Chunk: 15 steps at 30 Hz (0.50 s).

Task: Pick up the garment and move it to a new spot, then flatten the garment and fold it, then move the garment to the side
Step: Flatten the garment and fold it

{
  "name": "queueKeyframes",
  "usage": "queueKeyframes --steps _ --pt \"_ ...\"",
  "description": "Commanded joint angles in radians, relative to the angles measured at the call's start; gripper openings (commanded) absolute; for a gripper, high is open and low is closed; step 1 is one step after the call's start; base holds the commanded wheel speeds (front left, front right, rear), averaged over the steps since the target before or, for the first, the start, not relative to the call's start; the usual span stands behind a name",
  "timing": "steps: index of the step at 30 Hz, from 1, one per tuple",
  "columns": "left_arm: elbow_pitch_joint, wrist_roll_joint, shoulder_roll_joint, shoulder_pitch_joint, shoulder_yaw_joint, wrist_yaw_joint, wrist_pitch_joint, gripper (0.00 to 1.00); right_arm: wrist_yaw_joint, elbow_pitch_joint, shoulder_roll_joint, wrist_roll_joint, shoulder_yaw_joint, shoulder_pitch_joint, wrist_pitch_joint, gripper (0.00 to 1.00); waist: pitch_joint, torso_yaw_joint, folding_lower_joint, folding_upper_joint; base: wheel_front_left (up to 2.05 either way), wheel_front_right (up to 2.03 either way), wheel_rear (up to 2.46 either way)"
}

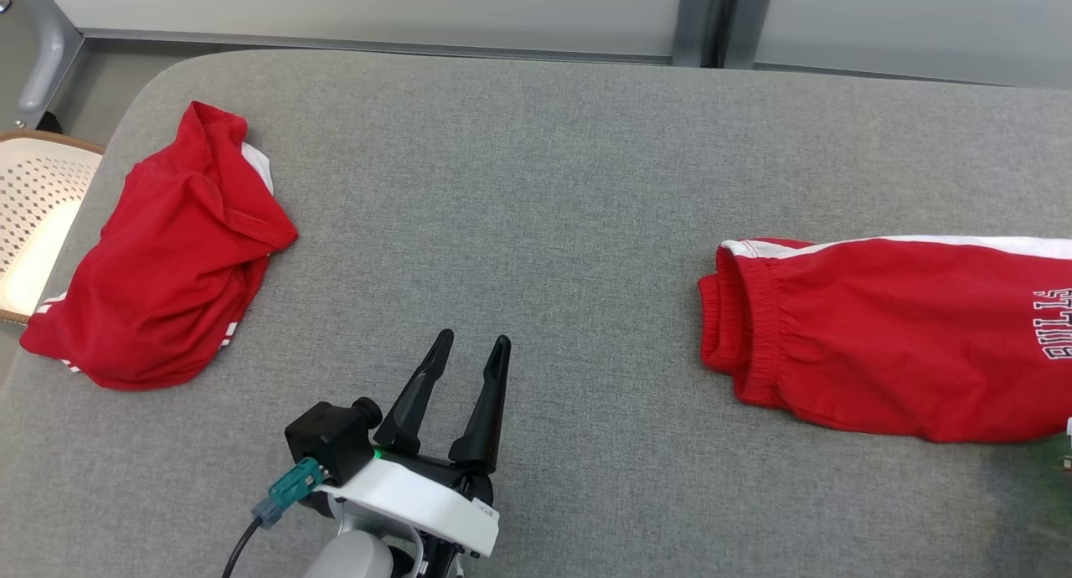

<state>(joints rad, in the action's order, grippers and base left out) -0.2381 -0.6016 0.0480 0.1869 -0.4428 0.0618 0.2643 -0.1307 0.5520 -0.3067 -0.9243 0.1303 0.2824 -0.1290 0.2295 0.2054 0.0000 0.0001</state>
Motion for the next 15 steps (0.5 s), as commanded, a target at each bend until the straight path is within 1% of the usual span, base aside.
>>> queueKeyframes --steps 1,3,6,9,11,13,15 --pt "-0.002 0.003 0.005 -0.01 0.003 0.003 0.0 1.0 0.0 0.011 0.002 0.025 0.018 -0.004 -0.021 0.0 -0.005 -0.006 0.0 -0.0001 0.0 0.0 0.0" --pt "-0.005 0.007 0.005 -0.009 0.006 0.003 0.0 1.0 0.0 0.023 0.015 0.056 0.041 0.012 -0.036 0.0 -0.006 -0.011 0.0 -0.0001 0.0 0.0 0.0" --pt "-0.01 0.013 0.005 -0.004 0.001 0.005 0.0 1.0 0.0 -0.01 0.034 0.079 0.02 0.036 -0.04 0.0 -0.007 -0.007 0.0 -0.0001 0.0 0.0 0.0" --pt "-0.009 0.003 0.005 0.0 0.008 0.002 0.0 1.0 0.0 -0.08 0.052 0.069 -0.039 0.051 -0.032 0.0 -0.01 0.002 0.0 -0.0001 0.0 0.0 0.0" --pt "-0.013 -0.002 0.004 0.0 0.005 0.004 0.0 1.0 0.0 -0.133 0.051 0.074 -0.094 0.05 -0.033 0.0 -0.015 0.01 0.0 -0.0001 0.0 0.0 0.0" --pt "-0.019 -0.007 0.005 -0.004 0.001 0.004 0.0 1.0 0.0 -0.185 0.055 0.058 -0.161 0.04 -0.021 0.0 -0.021 0.021 0.0 -0.0001 0.0 0.0 0.0" --pt "-0.02 -0.013 0.004 -0.007 -0.001 0.002 0.0 1.0 0.0 -0.234 0.045 0.042 -0.222 0.025 -0.013 0.0 -0.026 0.032 0.0 -0.0001 0.0 0.0 0.0"
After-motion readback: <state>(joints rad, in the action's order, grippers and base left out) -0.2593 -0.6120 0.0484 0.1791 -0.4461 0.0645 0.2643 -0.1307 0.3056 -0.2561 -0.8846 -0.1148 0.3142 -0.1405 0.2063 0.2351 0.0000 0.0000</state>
